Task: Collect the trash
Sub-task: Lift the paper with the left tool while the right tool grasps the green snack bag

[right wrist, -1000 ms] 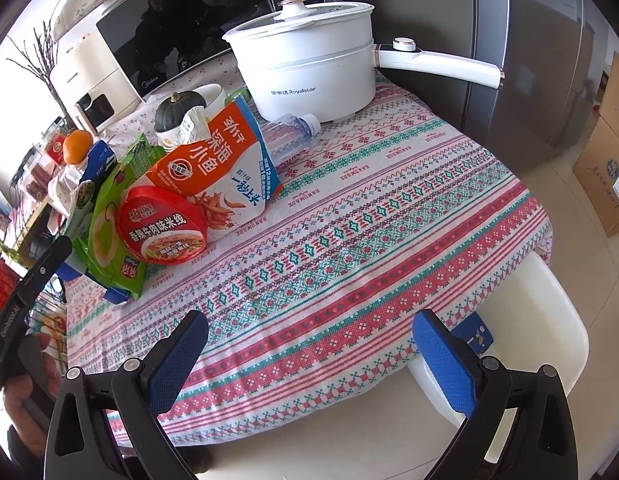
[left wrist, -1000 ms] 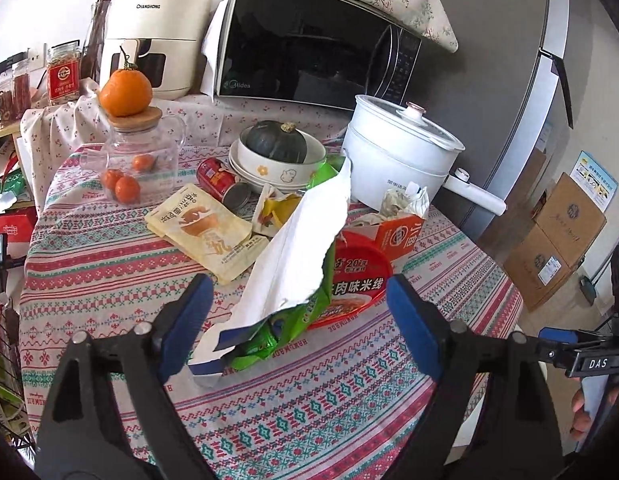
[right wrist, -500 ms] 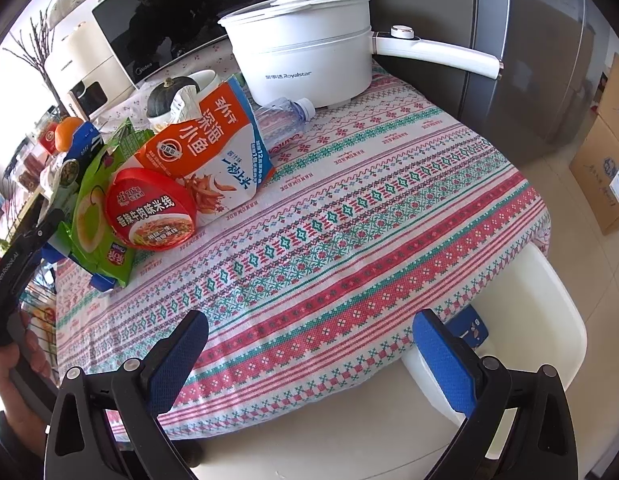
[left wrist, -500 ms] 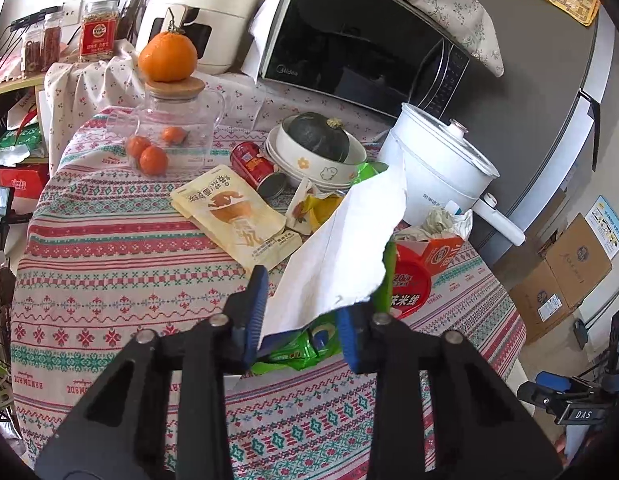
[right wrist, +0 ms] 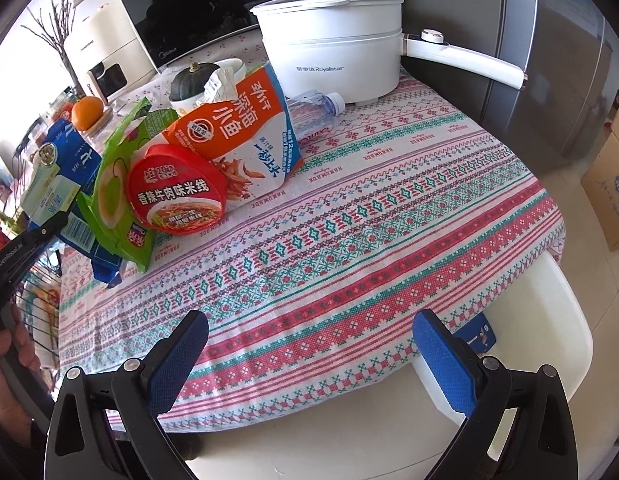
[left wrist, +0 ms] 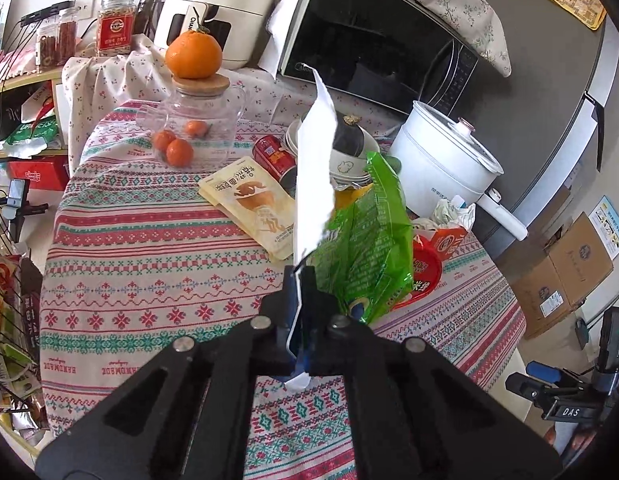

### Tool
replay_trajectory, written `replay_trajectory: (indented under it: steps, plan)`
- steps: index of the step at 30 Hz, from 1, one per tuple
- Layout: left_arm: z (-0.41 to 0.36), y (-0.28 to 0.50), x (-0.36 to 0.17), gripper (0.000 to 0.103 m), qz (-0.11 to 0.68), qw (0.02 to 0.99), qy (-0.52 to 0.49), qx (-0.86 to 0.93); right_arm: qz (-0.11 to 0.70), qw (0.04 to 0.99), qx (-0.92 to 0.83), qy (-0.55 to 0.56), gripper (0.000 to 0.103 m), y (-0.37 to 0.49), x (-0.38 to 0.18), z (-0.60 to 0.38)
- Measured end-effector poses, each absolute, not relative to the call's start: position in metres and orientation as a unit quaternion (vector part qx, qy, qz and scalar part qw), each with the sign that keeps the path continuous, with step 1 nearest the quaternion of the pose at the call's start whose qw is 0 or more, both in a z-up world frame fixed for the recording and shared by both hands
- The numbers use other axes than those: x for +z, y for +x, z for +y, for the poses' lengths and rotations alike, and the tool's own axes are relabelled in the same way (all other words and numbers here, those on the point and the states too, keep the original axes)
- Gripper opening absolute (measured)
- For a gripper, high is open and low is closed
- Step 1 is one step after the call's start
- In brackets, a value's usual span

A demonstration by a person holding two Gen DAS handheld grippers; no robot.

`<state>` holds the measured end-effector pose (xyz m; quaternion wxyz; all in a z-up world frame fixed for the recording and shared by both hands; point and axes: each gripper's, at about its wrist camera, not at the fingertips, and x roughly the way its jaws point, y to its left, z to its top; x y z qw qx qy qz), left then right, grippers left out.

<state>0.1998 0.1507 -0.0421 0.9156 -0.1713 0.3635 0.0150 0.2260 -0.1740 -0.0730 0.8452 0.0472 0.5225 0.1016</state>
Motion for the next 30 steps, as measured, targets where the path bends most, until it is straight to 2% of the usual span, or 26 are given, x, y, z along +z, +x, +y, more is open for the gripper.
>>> replay_trajectory:
  steps: [7, 15, 23, 28, 30]
  plan:
    - [0.172, 0.156, -0.025, 0.002, 0.351, 0.926, -0.140, 0.028, 0.495, 0.853, 0.139, 0.092, 0.100, 0.225, -0.061, -0.142]
    - [0.205, 0.113, -0.036, 0.002, 0.360, 0.925, -0.106, 0.055, 0.462, 0.855, 0.209, 0.112, 0.079, 0.230, -0.063, -0.067]
    - [0.224, 0.102, -0.045, 0.002, 0.377, 0.917, -0.117, 0.062, 0.419, 0.875, 0.223, 0.098, 0.072, 0.249, -0.081, 0.000]
    - [0.224, 0.101, -0.047, 0.002, 0.382, 0.915, -0.122, 0.052, 0.395, 0.894, 0.204, 0.052, 0.061, 0.259, -0.086, 0.024]
    - [0.225, 0.101, -0.048, 0.002, 0.385, 0.913, -0.124, 0.049, 0.390, 0.898, 0.200, 0.046, 0.053, 0.263, -0.088, 0.024]
